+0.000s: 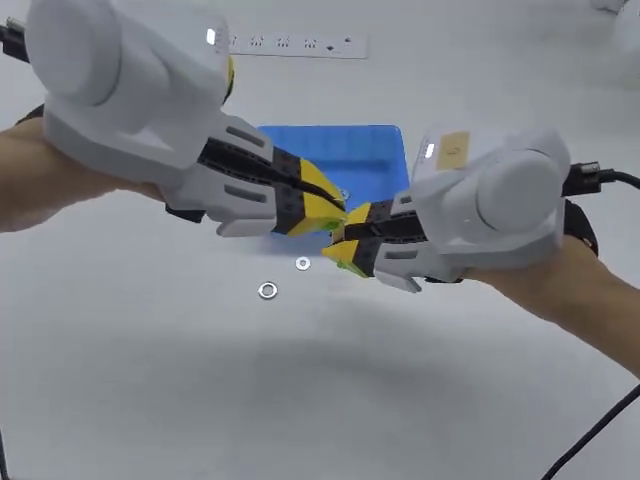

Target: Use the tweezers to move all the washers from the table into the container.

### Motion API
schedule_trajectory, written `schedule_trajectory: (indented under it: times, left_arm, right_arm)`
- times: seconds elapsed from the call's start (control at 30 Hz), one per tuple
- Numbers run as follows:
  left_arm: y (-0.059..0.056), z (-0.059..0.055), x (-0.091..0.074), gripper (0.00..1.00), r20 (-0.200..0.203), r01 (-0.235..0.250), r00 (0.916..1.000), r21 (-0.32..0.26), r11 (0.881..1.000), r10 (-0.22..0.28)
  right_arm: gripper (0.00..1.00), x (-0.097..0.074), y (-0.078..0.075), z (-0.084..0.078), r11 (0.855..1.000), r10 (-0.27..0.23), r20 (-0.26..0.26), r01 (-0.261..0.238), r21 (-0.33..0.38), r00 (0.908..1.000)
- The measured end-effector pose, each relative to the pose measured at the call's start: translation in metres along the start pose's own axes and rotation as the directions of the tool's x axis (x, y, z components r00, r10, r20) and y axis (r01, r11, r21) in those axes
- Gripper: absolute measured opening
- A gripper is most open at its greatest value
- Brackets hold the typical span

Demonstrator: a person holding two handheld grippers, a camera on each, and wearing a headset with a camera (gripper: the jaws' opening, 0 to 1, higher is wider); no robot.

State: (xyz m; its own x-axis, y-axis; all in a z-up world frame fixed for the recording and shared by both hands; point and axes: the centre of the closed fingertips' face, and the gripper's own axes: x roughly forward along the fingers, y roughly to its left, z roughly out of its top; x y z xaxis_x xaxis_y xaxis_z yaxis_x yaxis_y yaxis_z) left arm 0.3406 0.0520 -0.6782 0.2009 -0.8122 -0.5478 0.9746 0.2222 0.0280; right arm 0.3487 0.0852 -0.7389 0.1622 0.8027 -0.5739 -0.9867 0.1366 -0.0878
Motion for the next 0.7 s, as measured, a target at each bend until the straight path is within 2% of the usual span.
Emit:
schedule_trajectory:
  times: [0.07,0.4,0.47,0.7]
  left_arm:
    - [0.002,-0.001,-0.003,0.06,0.002,-0.005,1.0000,0.008,1.000,0.005]
    - [0.007,0.015,-0.020,0.06,0.013,-0.036,0.9993,0.043,0.998,0.035]
    - [0.010,0.014,-0.021,0.06,0.014,-0.042,0.9990,0.046,0.998,0.042]
    - [0.017,0.023,-0.029,0.06,0.013,-0.061,0.9981,0.063,0.996,0.060]
  right_arm:
    - [0.10,-0.002,-0.001,0.003,1.000,-0.004,0.001,0.004,-0.008,1.0000]
    - [0.10,-0.009,-0.005,0.020,0.998,-0.023,0.008,0.023,-0.053,0.9997]
    - [0.10,-0.010,-0.006,0.023,0.998,-0.024,0.010,0.024,-0.059,0.9997]
    - [0.10,-0.010,-0.013,0.034,0.996,-0.029,0.020,0.031,-0.083,0.9994]
